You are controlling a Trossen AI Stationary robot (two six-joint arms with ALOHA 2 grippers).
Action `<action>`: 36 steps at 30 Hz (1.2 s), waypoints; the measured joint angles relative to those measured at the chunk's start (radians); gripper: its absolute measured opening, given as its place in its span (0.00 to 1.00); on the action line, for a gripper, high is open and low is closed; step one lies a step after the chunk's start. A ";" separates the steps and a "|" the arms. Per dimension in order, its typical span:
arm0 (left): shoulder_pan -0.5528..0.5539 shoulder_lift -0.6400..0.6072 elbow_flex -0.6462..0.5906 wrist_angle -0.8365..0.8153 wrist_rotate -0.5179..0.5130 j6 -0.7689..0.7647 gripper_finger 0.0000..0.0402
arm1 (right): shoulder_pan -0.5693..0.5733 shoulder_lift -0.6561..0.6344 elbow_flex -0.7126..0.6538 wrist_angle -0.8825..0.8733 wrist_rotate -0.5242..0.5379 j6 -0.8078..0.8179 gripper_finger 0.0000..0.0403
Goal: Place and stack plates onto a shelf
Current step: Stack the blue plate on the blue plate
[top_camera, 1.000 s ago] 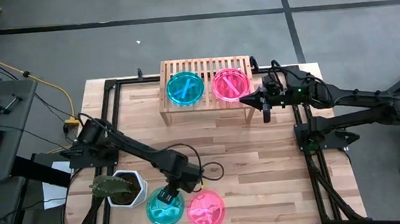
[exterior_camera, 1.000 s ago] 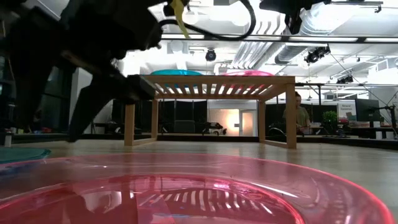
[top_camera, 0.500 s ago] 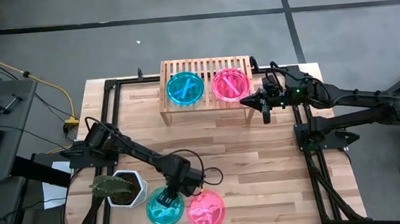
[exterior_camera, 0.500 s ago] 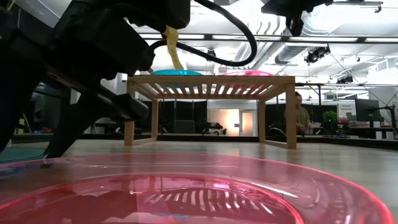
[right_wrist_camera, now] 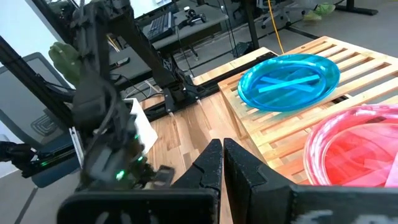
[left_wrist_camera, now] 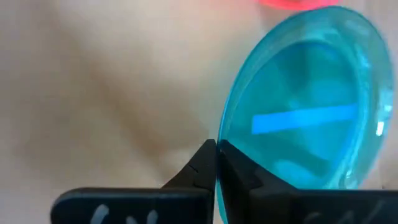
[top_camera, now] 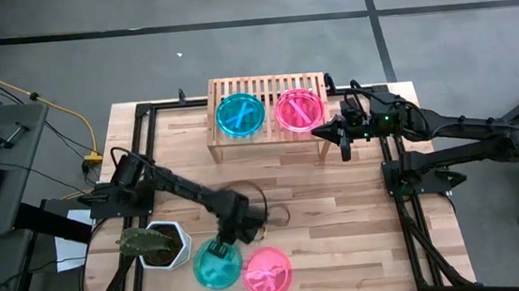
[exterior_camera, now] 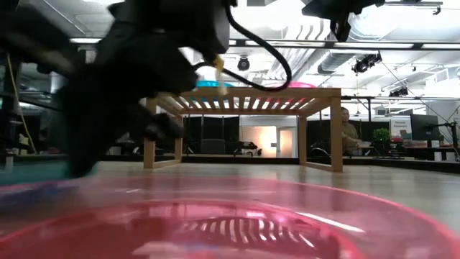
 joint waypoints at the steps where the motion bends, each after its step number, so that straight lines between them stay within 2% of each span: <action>1: 0.021 -0.017 0.000 -0.011 -0.001 0.000 0.01 | 0.000 0.000 0.000 0.000 0.000 0.000 0.00; 8: 0.167 -0.195 0.000 -0.091 0.001 0.015 0.00 | 0.000 0.000 0.000 -0.006 0.000 -0.002 0.00; 14: 0.287 -0.400 0.002 -0.108 -0.026 -0.074 0.00 | 0.000 0.000 0.000 -0.013 0.000 -0.004 0.00; 18: 0.352 -0.542 0.002 -0.075 -0.103 -0.177 0.00 | 0.000 0.000 0.000 -0.014 0.000 -0.004 0.00; 24: 0.461 -0.730 0.005 0.049 -0.358 -0.423 0.00 | 0.000 0.000 0.000 -0.018 0.001 -0.004 0.00; 27: 0.541 -0.768 0.055 0.094 -0.462 -0.510 0.00 | 0.000 0.000 0.000 -0.018 0.025 -0.004 0.00; 29: 0.600 -0.767 0.110 0.090 -0.496 -0.515 0.00 | 0.000 0.000 0.000 -0.018 0.038 -0.004 0.00; 33: 0.720 -0.715 0.209 0.082 -0.507 -0.492 0.00 | 0.000 0.000 0.000 -0.018 0.044 0.000 0.00; 36: 0.792 -0.661 0.238 0.057 -0.461 -0.493 0.00 | 0.000 0.000 0.000 -0.018 0.044 0.003 0.00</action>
